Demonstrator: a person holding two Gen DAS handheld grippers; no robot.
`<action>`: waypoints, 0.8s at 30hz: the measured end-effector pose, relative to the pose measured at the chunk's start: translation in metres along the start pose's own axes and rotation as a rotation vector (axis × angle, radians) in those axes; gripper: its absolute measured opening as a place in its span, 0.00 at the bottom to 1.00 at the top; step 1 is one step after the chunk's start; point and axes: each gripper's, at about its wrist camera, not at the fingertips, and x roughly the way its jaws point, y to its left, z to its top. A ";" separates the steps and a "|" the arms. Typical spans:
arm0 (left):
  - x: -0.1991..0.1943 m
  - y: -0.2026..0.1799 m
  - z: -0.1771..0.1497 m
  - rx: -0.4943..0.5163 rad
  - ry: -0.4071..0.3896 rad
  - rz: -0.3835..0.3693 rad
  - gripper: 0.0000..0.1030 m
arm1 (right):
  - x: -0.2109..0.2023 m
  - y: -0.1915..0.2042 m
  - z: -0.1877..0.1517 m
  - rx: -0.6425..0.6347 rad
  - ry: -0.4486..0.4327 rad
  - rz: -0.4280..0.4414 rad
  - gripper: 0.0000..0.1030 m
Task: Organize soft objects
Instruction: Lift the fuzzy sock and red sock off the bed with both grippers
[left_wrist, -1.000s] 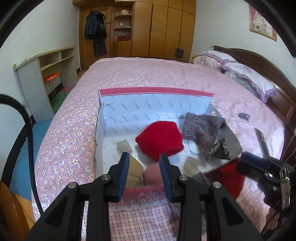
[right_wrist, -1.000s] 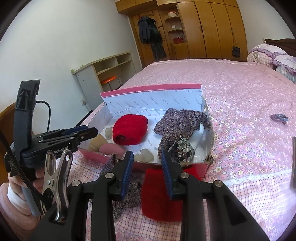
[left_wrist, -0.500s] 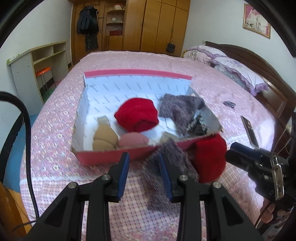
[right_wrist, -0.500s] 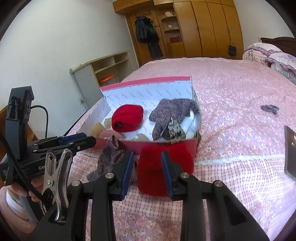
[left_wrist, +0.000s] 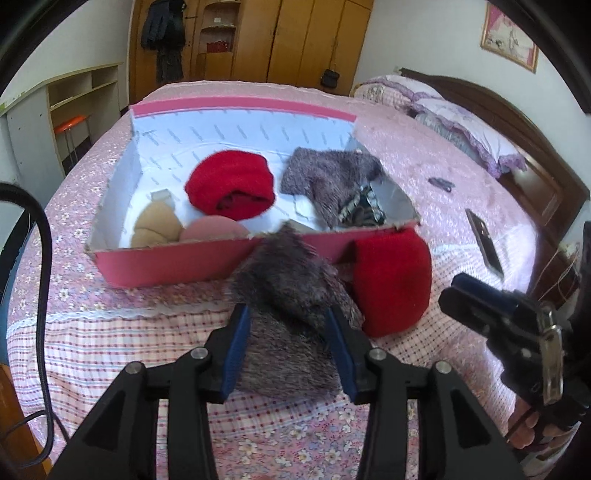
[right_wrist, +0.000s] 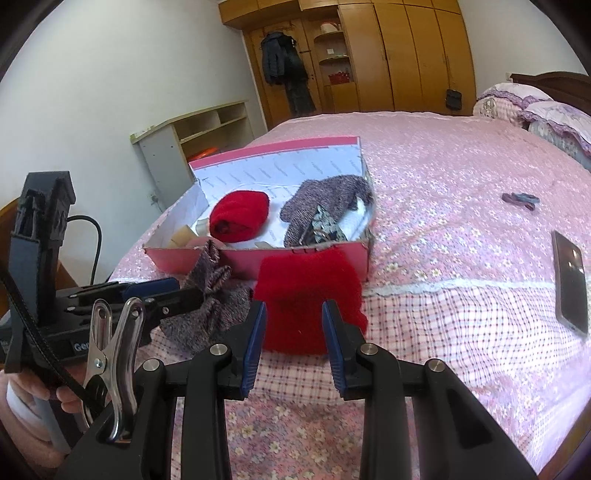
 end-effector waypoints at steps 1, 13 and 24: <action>0.003 -0.003 -0.002 0.008 0.003 0.002 0.52 | 0.000 -0.001 -0.001 0.001 -0.001 -0.002 0.31; 0.023 -0.017 -0.010 0.028 -0.039 0.128 0.71 | 0.007 -0.015 -0.017 0.031 0.005 0.002 0.31; 0.044 -0.009 -0.014 -0.061 0.047 0.112 0.70 | 0.019 -0.020 -0.026 0.056 0.029 0.028 0.31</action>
